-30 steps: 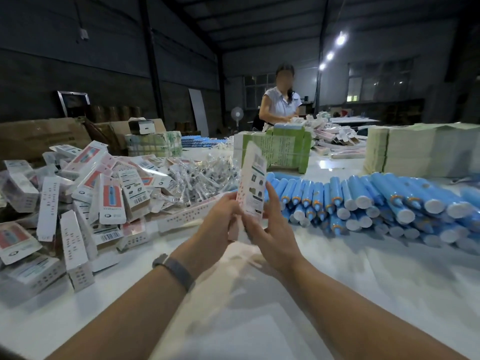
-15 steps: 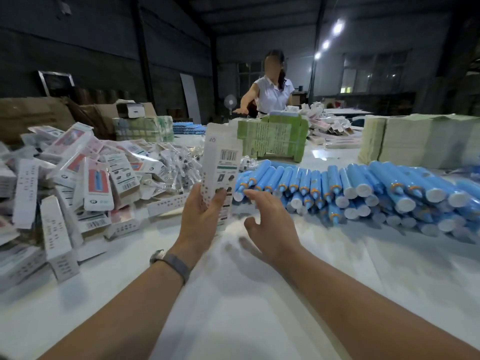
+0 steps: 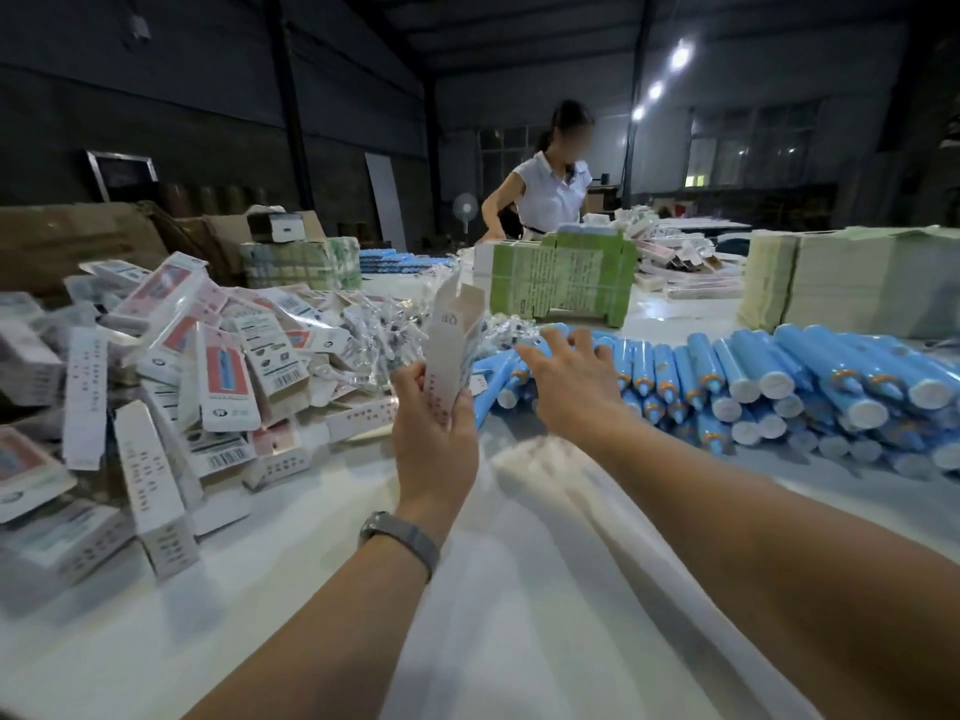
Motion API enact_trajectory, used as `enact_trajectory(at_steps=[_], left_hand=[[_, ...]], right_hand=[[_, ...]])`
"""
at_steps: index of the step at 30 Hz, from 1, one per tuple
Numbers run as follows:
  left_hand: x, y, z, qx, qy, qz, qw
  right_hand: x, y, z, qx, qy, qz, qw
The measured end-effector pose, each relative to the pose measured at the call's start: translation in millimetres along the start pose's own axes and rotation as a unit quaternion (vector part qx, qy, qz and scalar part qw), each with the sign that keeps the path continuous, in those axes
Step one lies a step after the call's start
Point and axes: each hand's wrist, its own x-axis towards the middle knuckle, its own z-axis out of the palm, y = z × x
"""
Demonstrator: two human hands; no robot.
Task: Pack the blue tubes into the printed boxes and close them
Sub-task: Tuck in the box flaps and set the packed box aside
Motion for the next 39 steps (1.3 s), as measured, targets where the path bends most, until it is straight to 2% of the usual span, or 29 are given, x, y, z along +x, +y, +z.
enact_trajectory(at_steps=[2,4,8,11,13,16,19,23,24,26,28,33,39], left_hand=[[0,-1,-1,-0.002,-0.012,0.011,1.0],[0,-1,-1,-0.003,-0.017,0.014,1.0],[2,-2,-1,0.005,-0.009,0.017,1.0],[2,-3,-1,0.007,-0.003,0.011,1.0],[2,-4,-1,0.003,-0.002,-0.002,1.0],[4,-5,-2,0.004,0.013,-0.013,1.0],[6,-7,-2,0.017,0.018,-0.02,1.0],[7,-9,-1,0.016,0.013,-0.034,0.999],[7,-10,0,0.015,0.007,-0.033,0.999],[6,-9,0,0.023,-0.006,-0.027,0.999],[5,-8,1,0.031,-0.013,-0.018,0.999],[4,-7,1,0.036,-0.029,-0.014,0.999],[4,-5,-1,0.036,-0.011,-0.028,0.999]], right_hand=[[8,-3,1,-0.011,-0.013,0.001,1.0],[13,-3,5,-0.006,0.007,-0.004,1.0],[11,4,10,0.072,0.044,-0.004,0.996],[7,7,2,0.173,0.169,0.001,0.97],[5,7,-14,0.301,0.253,0.023,0.919],[1,5,-53,0.492,0.323,0.063,0.806],[-7,10,-92,0.584,0.324,0.056,0.743],[-21,9,-129,0.699,0.318,0.014,0.64],[-24,7,-133,0.711,0.316,0.004,0.628],[-29,0,-135,0.705,0.309,-0.017,0.638],[-31,-7,-130,0.677,0.302,-0.033,0.671],[-32,-19,-112,0.619,0.289,-0.089,0.725],[-32,-29,-103,0.577,0.319,-0.117,0.742]])
